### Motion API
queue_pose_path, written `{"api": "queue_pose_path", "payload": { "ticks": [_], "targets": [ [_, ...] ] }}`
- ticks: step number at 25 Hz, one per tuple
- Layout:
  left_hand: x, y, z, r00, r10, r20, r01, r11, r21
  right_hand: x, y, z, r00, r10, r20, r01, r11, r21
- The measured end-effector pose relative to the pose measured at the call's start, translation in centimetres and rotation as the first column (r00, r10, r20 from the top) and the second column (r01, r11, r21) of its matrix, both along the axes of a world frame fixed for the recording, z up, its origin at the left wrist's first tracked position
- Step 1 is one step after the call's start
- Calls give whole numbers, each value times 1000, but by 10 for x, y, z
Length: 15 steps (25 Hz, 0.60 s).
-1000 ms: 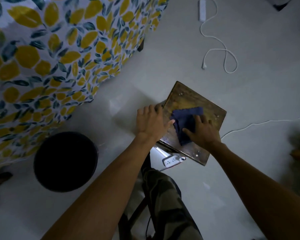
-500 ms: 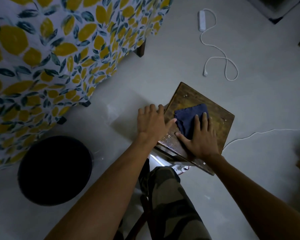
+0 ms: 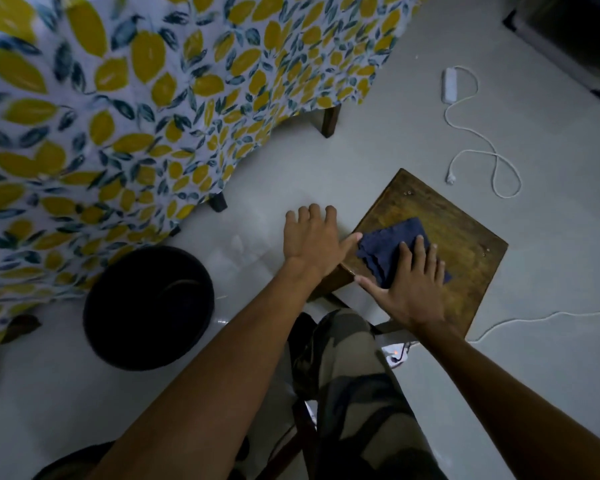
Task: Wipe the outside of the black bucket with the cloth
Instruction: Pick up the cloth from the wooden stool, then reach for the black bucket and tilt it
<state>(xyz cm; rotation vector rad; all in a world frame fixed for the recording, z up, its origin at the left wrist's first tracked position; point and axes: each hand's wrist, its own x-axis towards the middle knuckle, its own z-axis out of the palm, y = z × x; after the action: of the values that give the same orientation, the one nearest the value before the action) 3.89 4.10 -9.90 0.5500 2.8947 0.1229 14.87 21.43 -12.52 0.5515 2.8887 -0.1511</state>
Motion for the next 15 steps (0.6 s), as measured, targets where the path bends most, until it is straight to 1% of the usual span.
{"api": "queue_pose_path", "payload": {
  "ticks": [2, 4, 7, 9, 11, 13, 14, 15],
  "targets": [
    [9, -9, 9, 1000, 25, 3, -25, 1000, 5, 7, -7, 1, 999, 42, 5, -42, 999, 6],
    [19, -21, 16, 999, 44, 4, -44, 999, -11, 15, -11, 2, 992, 124, -13, -124, 992, 37],
    [27, -43, 17, 998, 66, 7, -66, 997, -47, 24, -19, 3, 977, 198, -80, -195, 980, 35],
    [31, -63, 14, 996, 86, -7, -86, 993, -82, 26, -28, 7, 961, 229, -152, -235, 972, -19],
    [35, -82, 8, 993, 118, -3, -117, 987, -109, 19, -47, 20, 950, 210, -232, -248, 957, -151],
    [39, -99, -1, 989, 148, 11, -145, 979, -141, 1, -73, 38, 946, 75, -316, -193, 913, -359],
    [41, -106, -5, 986, 164, 15, -160, 976, -150, -9, -86, 46, 943, -2, -332, -162, 871, -463],
    [44, -114, -9, 984, 178, 11, -174, 972, -159, -20, -98, 51, 947, -64, -315, -128, 823, -553]
  ]
}}
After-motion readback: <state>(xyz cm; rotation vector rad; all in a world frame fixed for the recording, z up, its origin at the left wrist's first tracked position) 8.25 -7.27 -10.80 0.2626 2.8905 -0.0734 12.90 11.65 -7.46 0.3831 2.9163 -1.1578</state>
